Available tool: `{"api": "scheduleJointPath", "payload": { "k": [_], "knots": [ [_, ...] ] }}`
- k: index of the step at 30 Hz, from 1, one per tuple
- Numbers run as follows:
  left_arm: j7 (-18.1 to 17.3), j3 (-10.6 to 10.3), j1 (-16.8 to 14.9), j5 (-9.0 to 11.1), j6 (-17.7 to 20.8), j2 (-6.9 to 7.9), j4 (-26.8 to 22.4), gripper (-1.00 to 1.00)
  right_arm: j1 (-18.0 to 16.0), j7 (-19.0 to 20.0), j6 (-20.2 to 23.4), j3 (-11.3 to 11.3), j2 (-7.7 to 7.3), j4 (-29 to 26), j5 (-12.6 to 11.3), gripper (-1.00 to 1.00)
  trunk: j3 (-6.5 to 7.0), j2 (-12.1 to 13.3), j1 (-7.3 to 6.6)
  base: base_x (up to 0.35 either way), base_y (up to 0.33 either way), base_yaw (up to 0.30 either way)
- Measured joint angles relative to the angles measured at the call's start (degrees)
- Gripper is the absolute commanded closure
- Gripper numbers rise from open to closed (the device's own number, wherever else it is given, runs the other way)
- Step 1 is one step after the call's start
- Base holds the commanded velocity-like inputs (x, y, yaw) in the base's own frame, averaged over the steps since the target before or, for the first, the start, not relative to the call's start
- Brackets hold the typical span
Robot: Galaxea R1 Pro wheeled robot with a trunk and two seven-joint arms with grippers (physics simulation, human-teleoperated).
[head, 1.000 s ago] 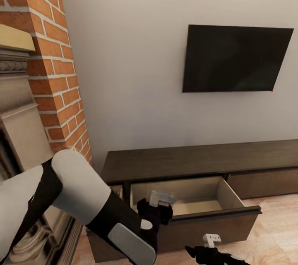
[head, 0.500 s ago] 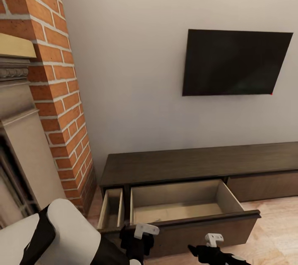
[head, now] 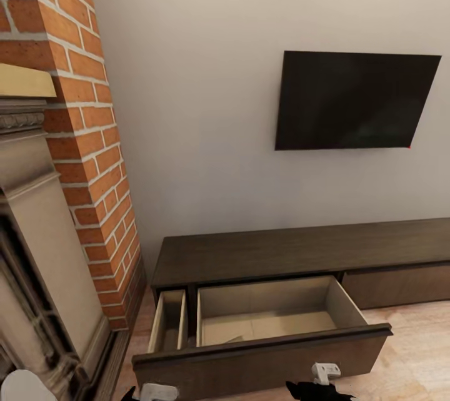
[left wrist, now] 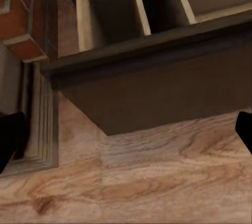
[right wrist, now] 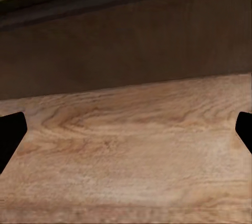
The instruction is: Place each of the two pumpkins and all three candles from the living room inside a cabinet in the living room (use any cabinet), then make sure every cabinet is closed, and position the cauldron so it is next to a table in the living room.
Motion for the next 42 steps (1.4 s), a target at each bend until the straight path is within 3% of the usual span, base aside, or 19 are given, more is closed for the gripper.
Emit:
{"api": "scheduleJointPath", "payload": {
  "k": [1,2,3,6,12,14,21,26,32,34,35,36,39,41,42],
  "knots": [
    [-0.9,0.0,0.1,0.5,-0.8,1.89,0.2,-1.00,0.5,-0.1,0.0,-0.1,0.12,0.0,-0.1,-1.00,0.20,0.4,-0.22,0.000,0.000,0.000],
    [-5.9,0.0,0.6,4.2,-2.9,5.19,0.6,-1.00,3.7,-8.1,1.0,-0.1,2.05,-0.1,0.0,-1.00,0.37,0.8,-0.44,0.000,0.000,0.000],
    [-7.3,0.0,0.7,5.7,-3.1,6.53,0.6,-1.00,5.0,-10.3,1.2,-0.1,2.41,0.0,0.0,-1.00,0.55,1.2,-0.66,0.000,0.000,0.000],
    [-11.9,0.1,0.8,9.4,-3.0,7.88,1.2,-1.00,5.6,-13.4,3.2,-0.1,2.95,0.0,0.0,-1.00,1.09,2.4,-1.32,0.000,0.000,0.000],
    [-17.6,0.0,1.1,16.2,-2.9,9.09,1.9,-1.00,6.3,-19.0,7.2,-0.2,3.46,0.0,0.0,-1.00,2.17,4.8,-2.64,0.000,0.000,0.000],
    [-18.4,0.0,1.9,17.6,-2.9,9.27,2.0,-1.00,6.5,-20.6,8.4,-0.2,3.65,0.1,-0.1,-1.00,2.53,5.6,-3.08,0.000,0.000,0.000],
    [-19.2,0.0,6.2,18.8,-2.4,9.23,3.4,-1.00,8.7,-22.4,8.9,-0.1,3.69,0.2,-0.3,-1.00,3.78,8.4,-4.61,0.000,0.000,0.000],
    [-20.9,0.0,11.0,18.9,0.4,7.89,6.5,-1.00,9.9,-22.6,7.9,-0.1,3.36,0.1,-0.2,-1.00,4.68,10.4,-5.71,0.000,0.000,0.000],
    [-24.7,0.2,17.7,19.3,4.6,5.97,14.7,-1.00,10.5,-22.7,7.6,-0.1,3.82,0.1,-0.2,-1.00,5.76,12.8,-7.03,0.000,0.000,0.000],
    [-27.1,0.2,19.2,20.4,5.6,5.78,17.9,-1.00,10.7,-23.1,7.7,-0.1,3.99,0.1,-0.1,-1.00,6.12,13.6,-7.47,0.000,0.000,0.000],
    [-29.4,0.3,19.8,22.3,6.5,5.71,19.8,-1.00,11.0,-23.8,7.6,-0.1,4.20,0.1,0.2,-1.00,6.30,14.0,-7.69,0.000,0.000,0.000],
    [-35.3,0.4,20.7,28.2,9.5,5.56,24.4,-1.00,12.3,-25.5,7.3,-0.2,4.45,0.2,1.7,-1.00,6.47,14.4,-7.91,0.000,0.000,0.000],
    [-38.1,0.6,20.9,30.5,10.9,5.51,29.0,-1.00,15.2,-25.8,7.0,-0.2,4.30,0.2,2.2,-1.00,7.01,15.6,-8.57,0.000,0.000,0.000],
    [-38.6,0.8,21.0,31.1,11.1,5.44,31.1,-1.00,17.2,-25.6,5.9,-0.1,4.58,0.1,2.4,-1.00,7.37,16.4,-9.01,0.000,0.000,0.000],
    [-38.8,1.1,21.0,31.8,11.2,4.71,34.6,-1.00,18.4,-25.5,4.0,-0.1,4.83,0.1,2.4,-1.00,7.38,16.5,-9.02,0.000,0.000,0.000]
  ]
}}
